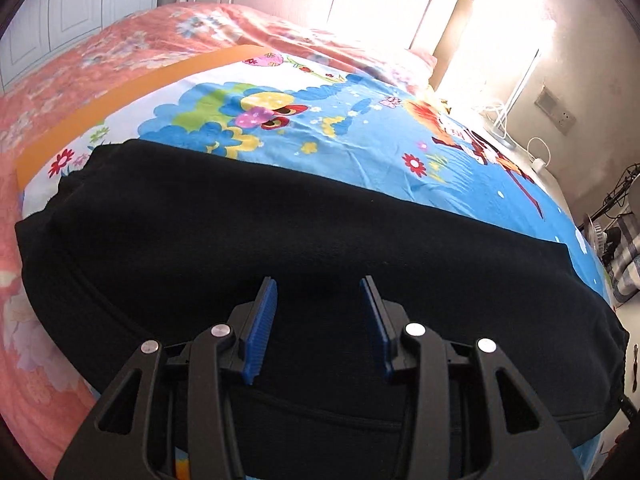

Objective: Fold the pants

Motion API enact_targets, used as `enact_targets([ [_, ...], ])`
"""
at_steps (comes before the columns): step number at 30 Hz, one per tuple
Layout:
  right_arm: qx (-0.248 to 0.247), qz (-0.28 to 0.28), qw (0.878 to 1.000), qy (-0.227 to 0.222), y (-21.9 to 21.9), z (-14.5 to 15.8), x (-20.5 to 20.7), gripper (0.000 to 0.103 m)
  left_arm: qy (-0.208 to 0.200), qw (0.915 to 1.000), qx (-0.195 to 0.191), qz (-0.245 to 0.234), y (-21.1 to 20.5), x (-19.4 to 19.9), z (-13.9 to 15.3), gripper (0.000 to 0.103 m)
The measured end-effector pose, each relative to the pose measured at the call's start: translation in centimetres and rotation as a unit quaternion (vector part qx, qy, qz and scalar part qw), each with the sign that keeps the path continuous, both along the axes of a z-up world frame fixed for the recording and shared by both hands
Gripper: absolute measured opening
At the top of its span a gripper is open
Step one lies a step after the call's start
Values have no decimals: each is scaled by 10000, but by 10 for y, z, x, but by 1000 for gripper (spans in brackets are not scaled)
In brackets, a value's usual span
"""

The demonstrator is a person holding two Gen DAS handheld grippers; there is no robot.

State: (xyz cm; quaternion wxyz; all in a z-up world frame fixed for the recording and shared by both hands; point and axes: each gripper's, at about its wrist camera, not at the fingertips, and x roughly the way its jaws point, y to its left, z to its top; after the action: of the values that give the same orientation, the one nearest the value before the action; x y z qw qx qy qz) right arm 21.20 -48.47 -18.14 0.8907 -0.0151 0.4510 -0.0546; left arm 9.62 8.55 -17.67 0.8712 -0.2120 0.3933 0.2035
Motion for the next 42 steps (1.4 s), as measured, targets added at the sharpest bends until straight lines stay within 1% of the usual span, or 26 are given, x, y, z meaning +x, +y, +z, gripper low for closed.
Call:
enact_targets([
  [2,247,207,9993,-191,9,19,0,92,-171,9993,-50,-320,-12,2,9,43],
  [3,236,346,9988,-260,17,25,4,92,-202,9987,-49,-466,-19,5,12,43],
  [5,7,614,9975,-362,36,33,11,92,-154,9971,53,-742,-37,21,15,44],
  [6,-90,695,9970,-343,44,32,14,92,-126,9962,58,-861,-43,24,15,44],
  [7,-95,744,9967,-312,49,30,17,92,-91,9953,63,-963,-50,31,13,44],
  [9,-8,819,9964,-205,54,24,21,92,-57,9935,59,-1138,-60,34,11,44],
  [11,-77,843,9964,-76,55,13,23,92,14,9923,147,-1233,-64,35,7,44],
  [12,-143,823,9965,-17,55,7,25,92,55,9927,146,-1195,-62,34,5,47],
  [14,-217,701,9972,156,49,-5,25,92,106,9939,6,-1099,-54,31,-1,48],
  [15,-232,607,9976,248,44,-12,25,92,162,9941,-1,-1073,-50,30,-4,48],
  [16,-261,533,9978,303,40,-16,22,93,243,9947,81,-1000,-46,29,-6,48],
  [17,-309,501,9977,322,37,-20,20,93,331,9957,157,-852,-39,26,-8,48],
  [18,-340,502,9977,308,35,-21,17,93,404,9969,151,-665,-30,21,-10,48],
  [20,-363,508,9977,276,34,-21,12,93,517,9983,41,-253,-9,10,-14,48],
  [23,-430,484,9975,275,35,-20,9,93,597,9978,56,269,16,-9,-11,51],
  [25,-508,460,9972,288,38,-20,9,93,523,9978,25,395,24,-17,-5,51],
  [27,-566,434,9970,297,40,-20,9,93,428,9985,48,348,23,-20,2,51],
  [30,-550,428,9973,248,39,-21,7,93,241,9995,92,155,13,-18,11,54],
  [35,-436,411,9981,156,34,-19,-3,93,-46,9998,19,-169,-11,-3,19,54],
  [38,-456,402,9980,189,28,-18,-17,93,-148,9989,301,-336,-23,1,35,54],
  [41,-215,195,9994,201,15,-14,-29,93,-270,9970,547,-467,-28,-4,48,55],
  [42,-173,207,9995,175,15,-12,-32,93,-282,9958,657,-568,-32,-6,49,55],
])
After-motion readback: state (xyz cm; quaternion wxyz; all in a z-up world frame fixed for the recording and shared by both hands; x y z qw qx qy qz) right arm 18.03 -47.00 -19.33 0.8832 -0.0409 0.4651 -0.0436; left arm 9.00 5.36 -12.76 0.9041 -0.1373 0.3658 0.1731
